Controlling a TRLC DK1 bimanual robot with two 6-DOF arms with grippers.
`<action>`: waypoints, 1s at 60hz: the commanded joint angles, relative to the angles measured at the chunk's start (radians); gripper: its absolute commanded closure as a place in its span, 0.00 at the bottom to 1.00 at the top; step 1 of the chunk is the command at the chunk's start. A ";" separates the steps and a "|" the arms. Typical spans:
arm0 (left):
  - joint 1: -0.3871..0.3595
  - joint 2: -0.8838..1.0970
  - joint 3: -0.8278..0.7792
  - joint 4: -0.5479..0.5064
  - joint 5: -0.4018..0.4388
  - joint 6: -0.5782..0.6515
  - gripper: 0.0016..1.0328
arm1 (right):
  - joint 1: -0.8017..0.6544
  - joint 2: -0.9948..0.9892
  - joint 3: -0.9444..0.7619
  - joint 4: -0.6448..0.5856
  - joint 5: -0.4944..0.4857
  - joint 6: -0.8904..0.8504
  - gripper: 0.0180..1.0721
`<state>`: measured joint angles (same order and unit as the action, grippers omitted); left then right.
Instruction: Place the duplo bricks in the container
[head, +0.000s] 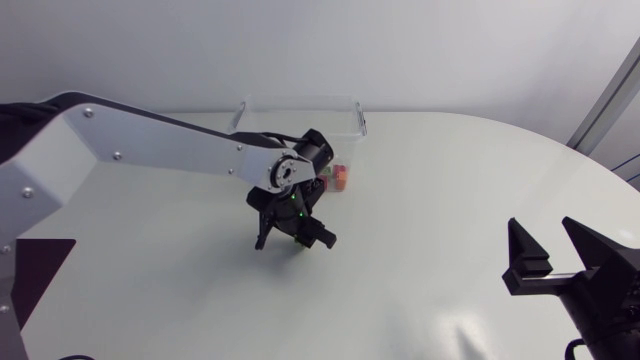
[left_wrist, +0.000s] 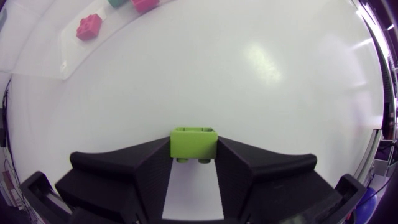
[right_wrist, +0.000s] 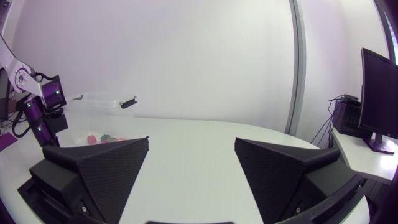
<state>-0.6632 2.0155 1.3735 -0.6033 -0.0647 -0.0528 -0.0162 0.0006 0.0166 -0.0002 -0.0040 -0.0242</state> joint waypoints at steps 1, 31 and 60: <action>-0.003 -0.095 0.009 -0.016 0.002 -0.018 0.72 | -0.004 -0.005 -0.017 -0.006 -0.005 -0.011 0.05; 0.134 -0.405 0.087 -0.010 -0.030 0.056 0.71 | -0.004 -0.005 -0.017 -0.006 -0.005 -0.011 0.05; 0.257 -0.268 0.263 0.042 -0.038 0.090 0.03 | -0.004 -0.005 -0.017 -0.006 -0.005 -0.011 0.05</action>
<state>-0.4034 1.8076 1.7405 -0.5987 -0.0952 0.0200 -0.0162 0.0006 0.0166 -0.0002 -0.0040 -0.0242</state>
